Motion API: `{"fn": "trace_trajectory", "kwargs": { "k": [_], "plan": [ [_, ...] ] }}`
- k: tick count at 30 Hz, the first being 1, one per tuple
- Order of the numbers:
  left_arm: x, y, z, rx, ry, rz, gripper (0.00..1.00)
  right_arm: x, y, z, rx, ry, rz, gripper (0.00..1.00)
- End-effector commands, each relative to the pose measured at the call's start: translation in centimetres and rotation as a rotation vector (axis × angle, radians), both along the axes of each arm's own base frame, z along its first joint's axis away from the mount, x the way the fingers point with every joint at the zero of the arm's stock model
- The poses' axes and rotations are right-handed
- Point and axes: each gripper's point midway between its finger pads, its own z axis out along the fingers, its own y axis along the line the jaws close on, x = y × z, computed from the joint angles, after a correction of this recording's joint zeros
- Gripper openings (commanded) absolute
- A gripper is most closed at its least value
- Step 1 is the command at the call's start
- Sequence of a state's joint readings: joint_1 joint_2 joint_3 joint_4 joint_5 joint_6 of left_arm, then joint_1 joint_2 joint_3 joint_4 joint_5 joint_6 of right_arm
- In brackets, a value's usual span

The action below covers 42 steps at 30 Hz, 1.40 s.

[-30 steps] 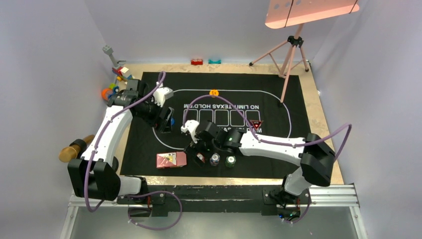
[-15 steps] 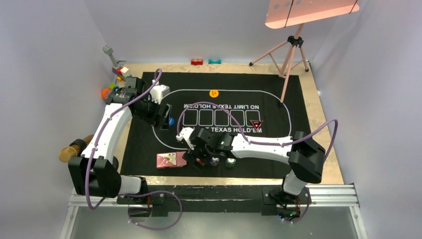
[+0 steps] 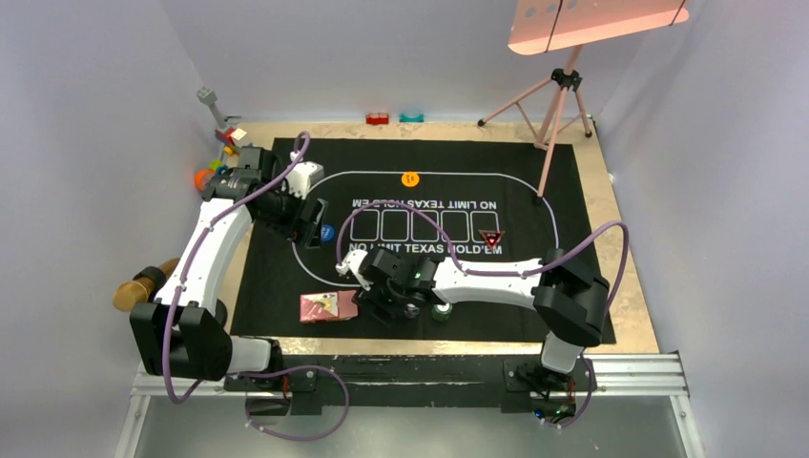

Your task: Distribute texas hold em gaming equipment

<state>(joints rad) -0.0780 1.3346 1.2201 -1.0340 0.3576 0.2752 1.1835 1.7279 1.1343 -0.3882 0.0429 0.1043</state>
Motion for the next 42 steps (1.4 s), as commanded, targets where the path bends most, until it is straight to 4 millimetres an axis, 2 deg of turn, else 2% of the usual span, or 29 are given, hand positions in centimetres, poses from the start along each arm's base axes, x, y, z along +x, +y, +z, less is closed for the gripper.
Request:
{"fn": "trace_trajectory", "kwargs": {
  "k": [1, 7, 11, 15, 21, 24, 26, 31, 38, 42],
  "plan": [
    [1.0, 0.5, 1.9, 0.012, -0.078, 0.009, 1.00, 0.8, 0.9, 1.9, 0.058, -0.049, -0.006, 0.59],
    [0.7, 0.7, 2.0, 0.024, -0.090, 0.007, 1.00, 0.9, 1.0, 2.1, 0.068, -0.057, -0.013, 0.49],
    [0.5, 0.8, 1.8, 0.029, -0.086, 0.003, 1.00, 1.0, 1.1, 2.9, 0.080, -0.062, -0.012, 0.49],
    [0.6, 0.8, 1.7, 0.031, -0.089, 0.004, 1.00, 1.1, 1.2, 4.0, 0.094, -0.074, -0.012, 0.43],
    [0.6, 0.8, 1.7, 0.033, -0.091, -0.002, 1.00, 1.2, 1.9, 6.4, 0.142, -0.084, -0.011, 0.16],
    [0.6, 0.9, 1.5, 0.036, -0.087, -0.006, 1.00, 1.9, 2.4, 8.1, 0.162, -0.117, -0.019, 0.06],
    [0.6, 0.9, 1.3, 0.038, -0.078, -0.011, 1.00, 2.6, 2.9, 9.1, 0.174, -0.147, -0.028, 0.00],
    [1.1, 1.2, 1.5, 0.033, -0.087, 0.008, 1.00, 5.6, 5.0, 10.0, 0.191, -0.183, -0.067, 0.00],
    [3.6, 3.2, 2.5, 0.016, -0.091, 0.131, 1.00, 12.1, 8.3, 8.1, 0.222, -0.184, -0.136, 0.00],
    [4.8, 4.4, 2.7, 0.022, -0.097, 0.213, 1.00, 14.6, 10.0, 7.2, 0.250, -0.205, -0.159, 0.00]
  ]
}}
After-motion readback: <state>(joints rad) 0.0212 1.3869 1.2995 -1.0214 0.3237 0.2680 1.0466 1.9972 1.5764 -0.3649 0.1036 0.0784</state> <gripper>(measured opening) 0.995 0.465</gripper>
